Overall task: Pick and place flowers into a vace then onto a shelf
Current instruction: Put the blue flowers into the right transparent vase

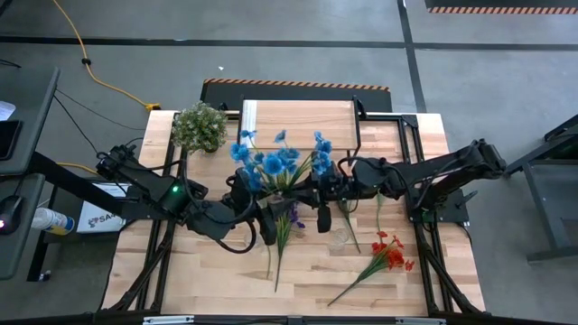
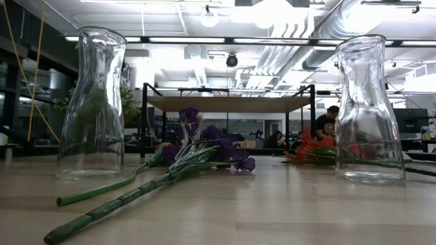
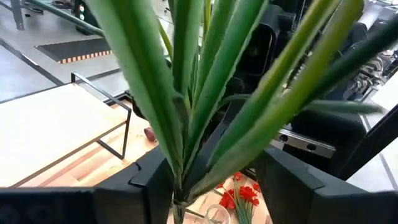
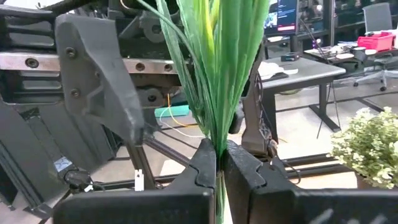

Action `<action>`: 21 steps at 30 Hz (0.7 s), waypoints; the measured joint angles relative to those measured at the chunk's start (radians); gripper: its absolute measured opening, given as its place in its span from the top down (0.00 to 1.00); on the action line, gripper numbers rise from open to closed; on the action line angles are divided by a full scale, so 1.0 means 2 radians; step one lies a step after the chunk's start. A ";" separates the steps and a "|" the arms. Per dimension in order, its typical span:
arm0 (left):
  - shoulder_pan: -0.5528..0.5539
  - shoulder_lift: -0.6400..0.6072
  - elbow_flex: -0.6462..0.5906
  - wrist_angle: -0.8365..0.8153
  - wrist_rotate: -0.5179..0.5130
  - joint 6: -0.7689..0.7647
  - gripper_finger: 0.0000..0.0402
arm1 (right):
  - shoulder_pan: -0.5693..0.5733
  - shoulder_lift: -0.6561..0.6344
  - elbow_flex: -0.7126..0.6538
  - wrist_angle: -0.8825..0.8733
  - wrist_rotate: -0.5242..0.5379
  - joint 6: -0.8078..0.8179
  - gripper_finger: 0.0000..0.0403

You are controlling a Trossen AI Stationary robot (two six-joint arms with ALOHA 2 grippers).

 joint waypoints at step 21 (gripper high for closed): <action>-0.001 -0.007 0.000 -0.016 0.005 0.004 0.21 | -0.001 -0.007 0.000 -0.017 0.027 -0.007 0.99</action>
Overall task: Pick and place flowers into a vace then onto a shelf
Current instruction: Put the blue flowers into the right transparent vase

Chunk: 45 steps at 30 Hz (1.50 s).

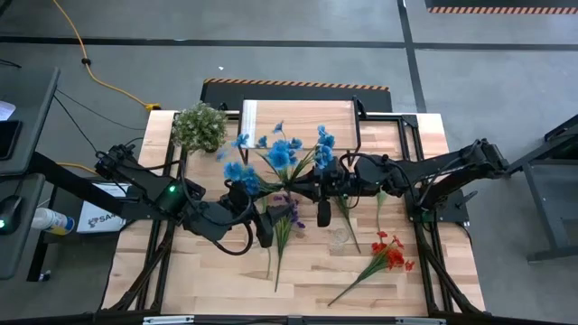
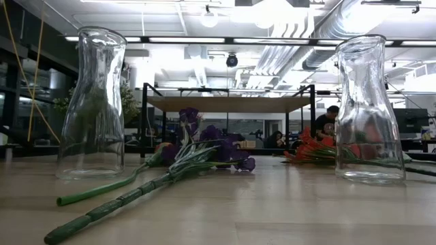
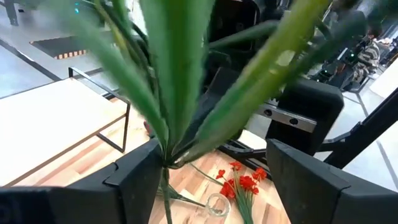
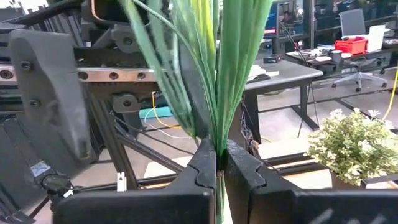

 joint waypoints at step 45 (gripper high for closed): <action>-0.069 -0.022 0.000 -0.060 0.017 -0.032 0.21 | 0.015 -0.125 0.000 -0.108 0.058 0.004 0.99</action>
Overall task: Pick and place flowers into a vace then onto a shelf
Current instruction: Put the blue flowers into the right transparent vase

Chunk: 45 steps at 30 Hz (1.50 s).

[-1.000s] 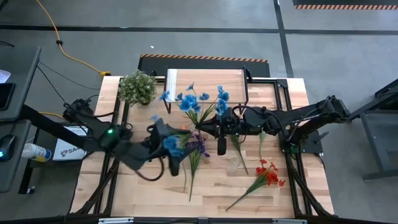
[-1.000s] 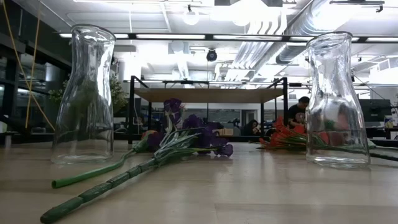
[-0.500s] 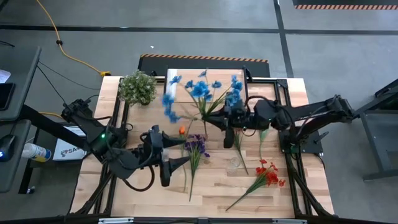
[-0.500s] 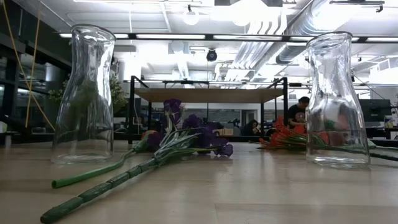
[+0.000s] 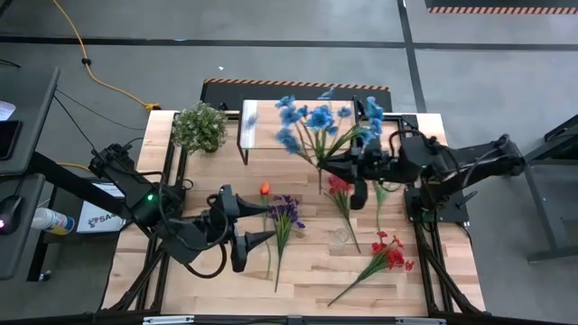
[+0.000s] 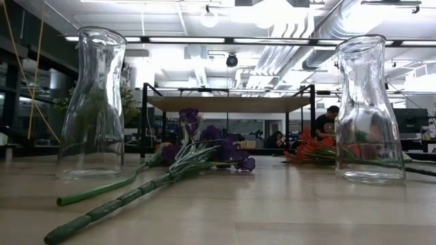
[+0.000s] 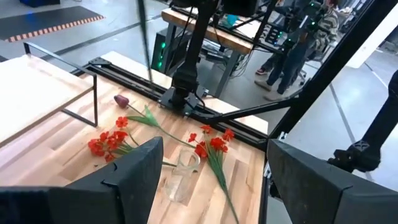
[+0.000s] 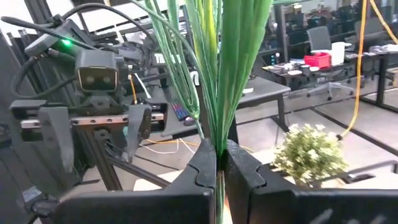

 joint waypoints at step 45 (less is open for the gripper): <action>0.002 0.003 0.000 -0.017 -0.006 -0.001 0.21 | 0.326 -0.108 0.000 -0.168 0.456 0.000 0.99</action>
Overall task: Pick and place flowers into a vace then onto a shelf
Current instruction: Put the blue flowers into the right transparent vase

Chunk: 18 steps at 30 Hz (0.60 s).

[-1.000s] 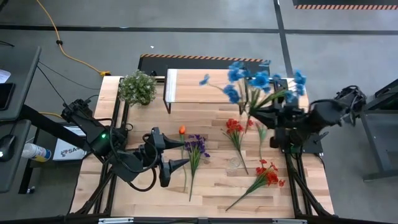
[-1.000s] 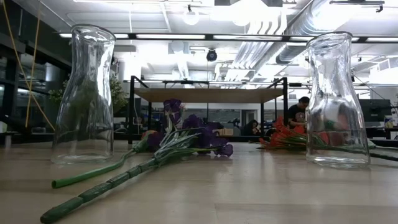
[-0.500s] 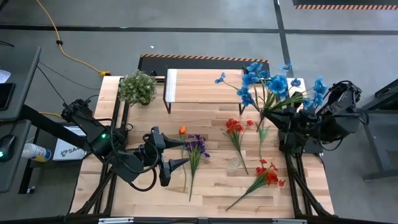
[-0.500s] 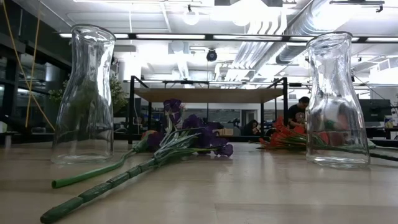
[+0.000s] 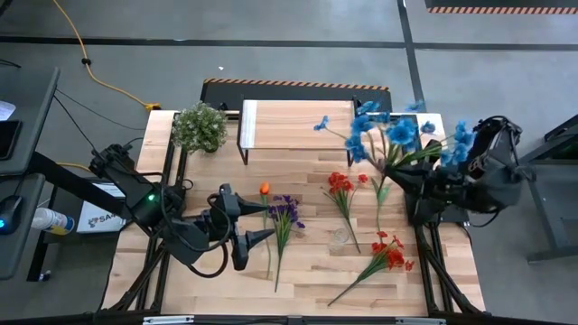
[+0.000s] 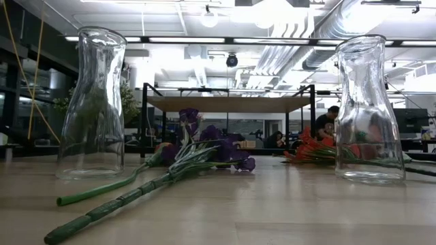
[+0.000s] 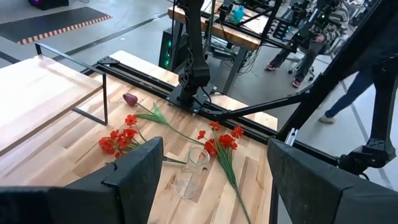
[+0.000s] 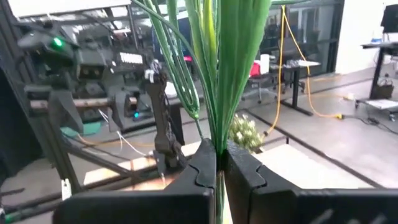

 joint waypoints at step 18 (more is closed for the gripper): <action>0.000 0.002 0.000 0.000 0.000 -0.010 0.21 | 0.069 0.057 0.000 -0.110 0.128 0.139 0.99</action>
